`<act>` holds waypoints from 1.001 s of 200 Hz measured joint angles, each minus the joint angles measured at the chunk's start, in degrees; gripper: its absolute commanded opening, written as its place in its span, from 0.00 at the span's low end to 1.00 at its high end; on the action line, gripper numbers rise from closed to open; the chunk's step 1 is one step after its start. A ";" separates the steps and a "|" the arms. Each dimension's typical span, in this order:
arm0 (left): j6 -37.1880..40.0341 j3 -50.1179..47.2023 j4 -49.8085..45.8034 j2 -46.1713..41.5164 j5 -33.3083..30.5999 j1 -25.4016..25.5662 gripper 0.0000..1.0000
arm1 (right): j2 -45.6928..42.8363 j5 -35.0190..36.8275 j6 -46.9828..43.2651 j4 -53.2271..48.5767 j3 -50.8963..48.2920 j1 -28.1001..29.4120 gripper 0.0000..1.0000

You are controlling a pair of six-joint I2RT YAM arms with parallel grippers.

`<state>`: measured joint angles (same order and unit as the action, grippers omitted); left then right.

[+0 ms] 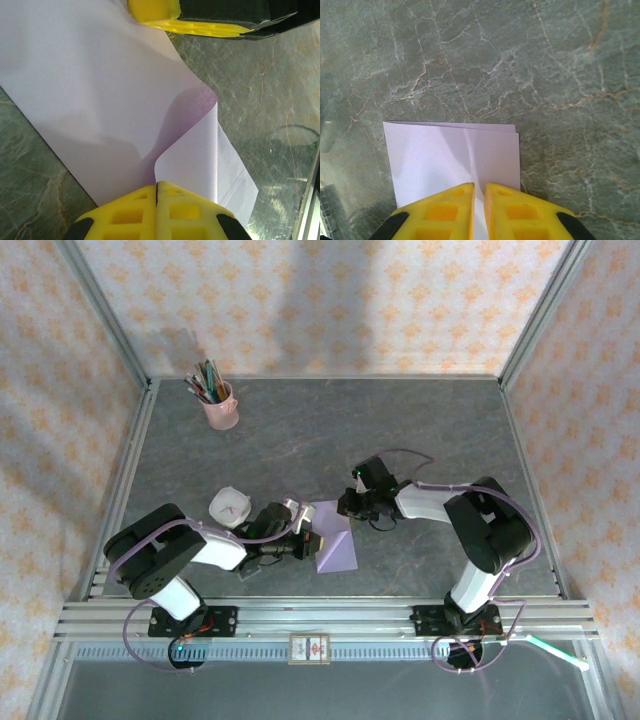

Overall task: Fold a paper plane with a square sheet of paper (pick it up from the middle)
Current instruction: Fold the triangle at the bottom-center of the table.

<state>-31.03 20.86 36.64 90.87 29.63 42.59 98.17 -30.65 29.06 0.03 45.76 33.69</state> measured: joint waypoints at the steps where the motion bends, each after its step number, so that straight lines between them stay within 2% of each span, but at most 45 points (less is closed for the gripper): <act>1: 0.02 0.00 0.00 0.00 -0.02 0.00 0.00 | 0.00 0.00 0.00 0.00 0.00 0.00 0.15; 200: 1.07 1.51 -3.30 -0.24 0.20 -0.70 0.00 | 0.00 0.00 0.00 -0.02 0.00 0.00 0.15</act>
<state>-29.95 22.37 33.34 90.63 29.82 41.89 98.17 -30.65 29.06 0.01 45.76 33.69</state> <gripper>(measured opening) 0.062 0.149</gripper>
